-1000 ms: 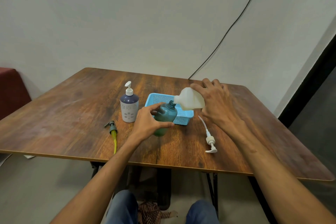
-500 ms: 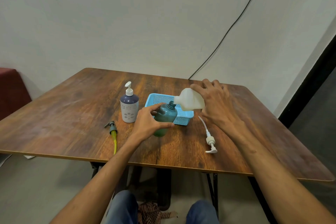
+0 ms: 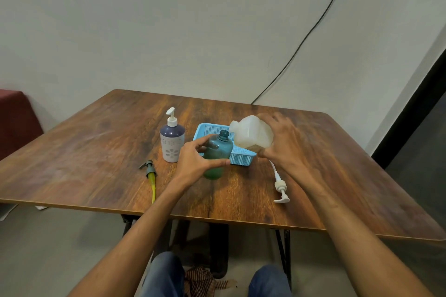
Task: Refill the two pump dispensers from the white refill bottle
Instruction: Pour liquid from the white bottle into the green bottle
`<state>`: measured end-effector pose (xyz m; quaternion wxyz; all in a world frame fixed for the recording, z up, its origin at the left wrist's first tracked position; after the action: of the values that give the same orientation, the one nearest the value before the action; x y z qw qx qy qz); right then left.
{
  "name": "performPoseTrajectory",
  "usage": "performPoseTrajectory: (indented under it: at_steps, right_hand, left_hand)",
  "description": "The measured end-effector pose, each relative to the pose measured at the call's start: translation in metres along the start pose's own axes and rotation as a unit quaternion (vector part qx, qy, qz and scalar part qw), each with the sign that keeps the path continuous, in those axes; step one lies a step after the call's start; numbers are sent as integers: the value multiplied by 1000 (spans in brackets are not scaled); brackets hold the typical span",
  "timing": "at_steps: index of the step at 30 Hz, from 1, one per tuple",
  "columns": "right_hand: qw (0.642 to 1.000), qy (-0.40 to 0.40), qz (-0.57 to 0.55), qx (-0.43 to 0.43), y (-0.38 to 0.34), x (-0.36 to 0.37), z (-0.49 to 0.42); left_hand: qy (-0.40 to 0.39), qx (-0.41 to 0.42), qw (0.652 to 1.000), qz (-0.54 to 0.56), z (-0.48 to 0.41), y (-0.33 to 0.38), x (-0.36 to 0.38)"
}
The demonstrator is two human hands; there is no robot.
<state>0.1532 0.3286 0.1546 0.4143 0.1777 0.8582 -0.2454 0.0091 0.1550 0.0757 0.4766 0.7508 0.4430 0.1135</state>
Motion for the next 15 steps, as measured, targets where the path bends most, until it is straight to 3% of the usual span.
performPoseTrajectory:
  at_steps: [4, 9, 15]
  right_hand:
    - [986, -22, -151, 64, 10, 12, 8]
    - [939, -46, -303, 154, 17, 24, 27]
    - [889, -57, -398, 219, 21, 51, 50]
  left_hand:
    - [22, -7, 999, 27, 3, -2, -4]
    - [48, -15, 997, 54, 6, -5, -9]
    - [55, -37, 996, 54, 16, -20, -8]
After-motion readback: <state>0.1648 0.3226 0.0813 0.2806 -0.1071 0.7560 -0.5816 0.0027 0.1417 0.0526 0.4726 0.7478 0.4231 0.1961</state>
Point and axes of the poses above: each hand's wrist, its own z-axis away from the middle knuckle, its own x-axis out of the palm, y = z × x, the point moved 5 cm from there along -z, towards the middle knuckle, and after that the axes turned 13 degrees about x, right-handed, at the moved point
